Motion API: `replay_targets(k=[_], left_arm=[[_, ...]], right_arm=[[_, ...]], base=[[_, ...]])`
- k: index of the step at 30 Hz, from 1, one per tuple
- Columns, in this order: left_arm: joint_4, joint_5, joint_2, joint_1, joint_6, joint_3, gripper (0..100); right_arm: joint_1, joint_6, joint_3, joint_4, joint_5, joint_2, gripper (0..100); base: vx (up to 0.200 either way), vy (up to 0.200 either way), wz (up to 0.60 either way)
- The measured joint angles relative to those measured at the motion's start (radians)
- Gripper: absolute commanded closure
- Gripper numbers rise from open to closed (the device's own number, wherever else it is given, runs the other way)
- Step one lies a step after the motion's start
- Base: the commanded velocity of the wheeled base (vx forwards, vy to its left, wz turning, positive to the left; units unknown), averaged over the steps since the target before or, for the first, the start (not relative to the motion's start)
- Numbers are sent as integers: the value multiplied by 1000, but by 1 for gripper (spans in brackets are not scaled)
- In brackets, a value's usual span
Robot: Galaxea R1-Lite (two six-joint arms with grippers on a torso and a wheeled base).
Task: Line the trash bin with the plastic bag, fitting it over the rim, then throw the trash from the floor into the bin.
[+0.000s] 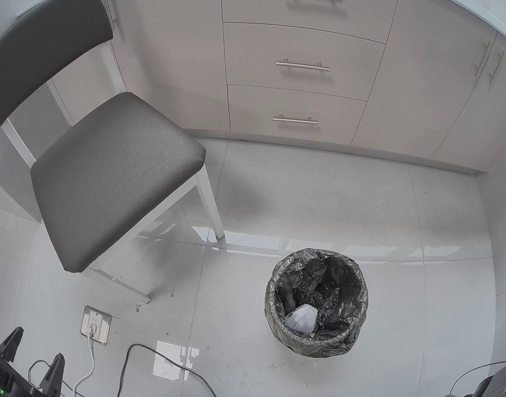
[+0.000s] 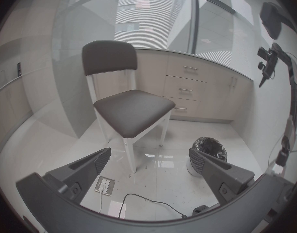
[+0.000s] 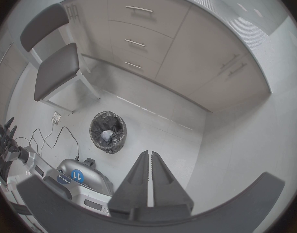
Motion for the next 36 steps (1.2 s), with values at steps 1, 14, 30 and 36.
replay_targets(k=[1,14,30,36], left_arm=[[-1,-15,0,0,15,1,0],[-1,-47,0,6,38,2,0],[0,-48,-46,146,40,3,0],[-1,-49,-66,165,40,3,0]], right_arm=[[-16,-3,0,16,-1,-27,100],[-231,-123,0,100,9,-364,100],[-415,-190,25,-20,61,-1006,100],[-456,-223,214,-179,62,-1192,100]], base=[[0,0,0],[0,0,0],[0,0,0],[0,0,0]])
